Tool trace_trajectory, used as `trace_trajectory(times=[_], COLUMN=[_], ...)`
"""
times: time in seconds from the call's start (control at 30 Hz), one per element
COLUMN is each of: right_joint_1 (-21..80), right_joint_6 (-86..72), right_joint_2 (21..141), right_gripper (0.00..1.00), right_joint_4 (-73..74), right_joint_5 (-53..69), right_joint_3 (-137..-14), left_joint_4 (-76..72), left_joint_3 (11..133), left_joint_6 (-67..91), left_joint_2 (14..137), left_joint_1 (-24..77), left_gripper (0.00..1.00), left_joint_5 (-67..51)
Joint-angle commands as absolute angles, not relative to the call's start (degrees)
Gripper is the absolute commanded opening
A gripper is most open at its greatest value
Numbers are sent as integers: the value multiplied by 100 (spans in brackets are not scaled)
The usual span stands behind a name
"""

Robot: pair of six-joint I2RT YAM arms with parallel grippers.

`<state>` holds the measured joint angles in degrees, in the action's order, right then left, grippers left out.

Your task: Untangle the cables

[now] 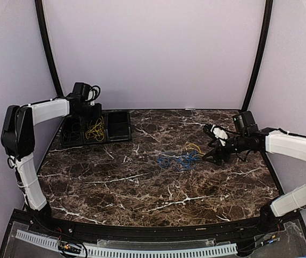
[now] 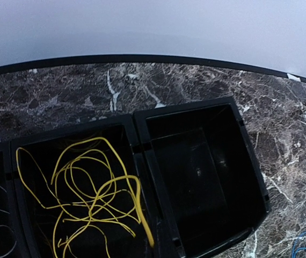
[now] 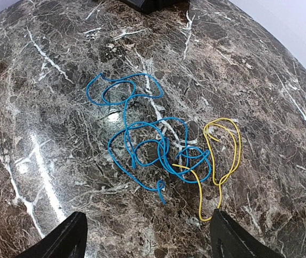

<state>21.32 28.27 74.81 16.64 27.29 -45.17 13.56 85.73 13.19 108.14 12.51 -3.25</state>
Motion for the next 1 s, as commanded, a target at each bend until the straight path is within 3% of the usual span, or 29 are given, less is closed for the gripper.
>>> trace_trajectory(times=[0.0, 0.63, 0.97], right_joint_1=[2101, 2090, 1902], right_joint_6=[2879, 2846, 2589], right_joint_2=[7424, 7472, 7641], right_gripper=[80, 80, 80], right_joint_4=[1526, 1556, 1643], right_joint_5=[2822, 2766, 2604], right_joint_3=[-4450, -4489, -4920], left_joint_4=[1630, 1850, 2262], left_joint_3=[8752, 9091, 9228], left_joint_6=[1482, 1434, 1427], left_joint_2=[11189, 11826, 11053], left_joint_1=[1186, 1167, 1169], left_gripper=[0, 2, 35], left_joint_5=[-85, 189, 499])
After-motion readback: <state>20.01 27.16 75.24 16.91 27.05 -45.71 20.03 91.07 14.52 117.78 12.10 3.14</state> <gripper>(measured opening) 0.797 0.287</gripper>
